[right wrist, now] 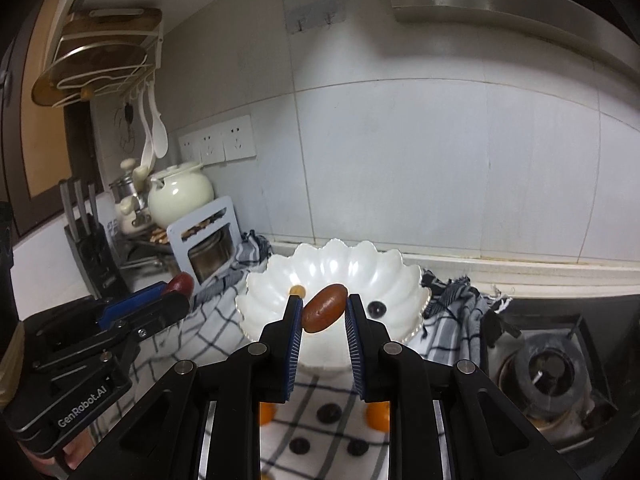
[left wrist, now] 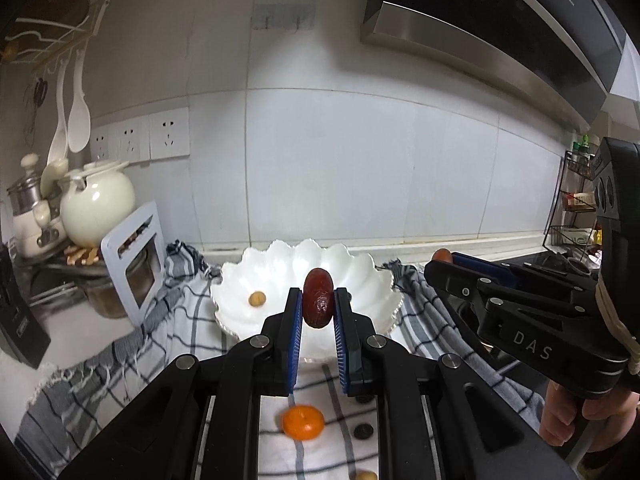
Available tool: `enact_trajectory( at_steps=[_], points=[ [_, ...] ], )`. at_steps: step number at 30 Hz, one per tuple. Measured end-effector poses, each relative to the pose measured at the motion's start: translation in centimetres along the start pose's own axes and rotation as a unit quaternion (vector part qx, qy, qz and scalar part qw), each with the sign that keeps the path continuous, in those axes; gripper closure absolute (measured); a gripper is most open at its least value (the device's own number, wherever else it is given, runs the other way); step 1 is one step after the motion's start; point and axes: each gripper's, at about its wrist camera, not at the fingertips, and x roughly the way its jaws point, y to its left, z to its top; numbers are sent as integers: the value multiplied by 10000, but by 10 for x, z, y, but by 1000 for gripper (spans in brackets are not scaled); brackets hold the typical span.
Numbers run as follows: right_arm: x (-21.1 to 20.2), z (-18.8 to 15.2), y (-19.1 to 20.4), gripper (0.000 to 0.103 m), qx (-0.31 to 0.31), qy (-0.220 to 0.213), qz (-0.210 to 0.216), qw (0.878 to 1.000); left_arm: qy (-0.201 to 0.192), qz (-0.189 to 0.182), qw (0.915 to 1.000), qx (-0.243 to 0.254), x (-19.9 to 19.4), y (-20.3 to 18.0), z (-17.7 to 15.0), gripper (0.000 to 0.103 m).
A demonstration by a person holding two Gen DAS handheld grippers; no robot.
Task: Organize fruits
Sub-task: 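Carry both red dates over the white bowl with both tools, then open both grippers to release the red dates into the bowl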
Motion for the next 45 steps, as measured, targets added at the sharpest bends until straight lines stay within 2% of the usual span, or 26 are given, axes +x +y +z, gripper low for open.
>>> enact_trajectory(
  at_steps=[9, 21, 35, 45],
  points=[
    [36, 21, -5, 80, -109, 45, -110, 9999, 89, 60, 9999, -12, 38, 11, 21, 86],
    [97, 47, -13, 80, -223, 320, -169, 9991, 636, 7, 9979, -129, 113, 30, 43, 86],
    [183, 56, -37, 80, -226, 1096, -342, 9931, 1644, -92, 9852, -476, 207, 54, 46, 86],
    [230, 49, -55, 79, -2, 1637, -409, 9857, 2069, 63, 9780, -251, 252, 56, 38, 86]
  ],
)
